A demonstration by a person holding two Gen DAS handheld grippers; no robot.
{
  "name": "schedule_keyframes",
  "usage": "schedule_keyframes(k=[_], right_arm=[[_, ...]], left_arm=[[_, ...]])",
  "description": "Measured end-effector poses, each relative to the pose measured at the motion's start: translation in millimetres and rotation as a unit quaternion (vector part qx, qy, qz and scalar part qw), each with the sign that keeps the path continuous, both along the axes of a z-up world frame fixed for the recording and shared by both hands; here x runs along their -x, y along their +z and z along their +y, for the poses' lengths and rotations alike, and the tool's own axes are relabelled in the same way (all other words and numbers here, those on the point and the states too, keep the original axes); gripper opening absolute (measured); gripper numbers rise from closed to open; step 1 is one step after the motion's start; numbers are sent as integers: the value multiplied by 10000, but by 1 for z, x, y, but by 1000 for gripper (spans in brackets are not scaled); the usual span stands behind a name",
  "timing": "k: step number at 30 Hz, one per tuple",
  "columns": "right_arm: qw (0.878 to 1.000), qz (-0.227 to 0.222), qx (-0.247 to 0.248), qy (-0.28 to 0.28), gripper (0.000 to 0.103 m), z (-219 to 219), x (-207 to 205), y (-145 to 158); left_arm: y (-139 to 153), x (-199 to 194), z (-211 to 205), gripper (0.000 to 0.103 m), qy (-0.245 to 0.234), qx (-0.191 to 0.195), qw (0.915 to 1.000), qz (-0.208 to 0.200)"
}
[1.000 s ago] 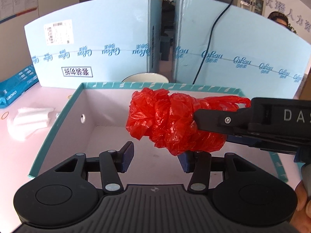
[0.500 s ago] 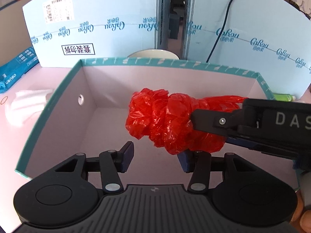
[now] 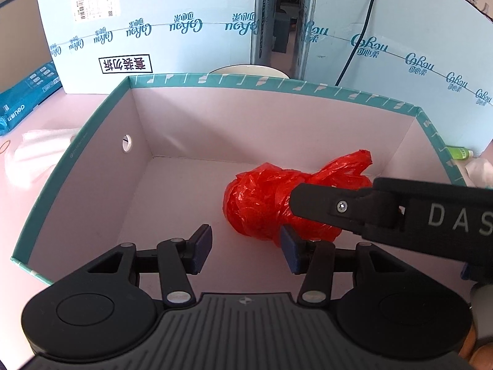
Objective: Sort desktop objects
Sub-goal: 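Lower the red bag into the box and open the left gripper, then withdraw the open left gripper up from the red bag in the box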
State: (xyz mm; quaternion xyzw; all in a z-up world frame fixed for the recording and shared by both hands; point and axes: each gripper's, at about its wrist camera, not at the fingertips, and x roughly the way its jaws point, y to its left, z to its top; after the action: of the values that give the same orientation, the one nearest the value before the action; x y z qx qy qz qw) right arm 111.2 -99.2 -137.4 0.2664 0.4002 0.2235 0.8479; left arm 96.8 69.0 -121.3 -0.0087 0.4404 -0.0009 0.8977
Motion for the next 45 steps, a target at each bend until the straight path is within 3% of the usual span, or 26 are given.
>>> schedule_keyframes(k=[5,8,17,45], right_arm=[[10000,67,-66,29,70,0,-1,-2],[10000,49,-76,25,74,0,-1,-1],[9998,-201,68,-1,81,-2,5,9],[9970,-757,124,-135,83,-10,19,26]], left_arm=[[-1,1,-3,61,-40,-90,10000,8],[0,1,-3,69,-11,-127,9999,-6],[5,1,4,78,182,-89,9998,-56],[15,8,7,80,403,-151,9988,-229]])
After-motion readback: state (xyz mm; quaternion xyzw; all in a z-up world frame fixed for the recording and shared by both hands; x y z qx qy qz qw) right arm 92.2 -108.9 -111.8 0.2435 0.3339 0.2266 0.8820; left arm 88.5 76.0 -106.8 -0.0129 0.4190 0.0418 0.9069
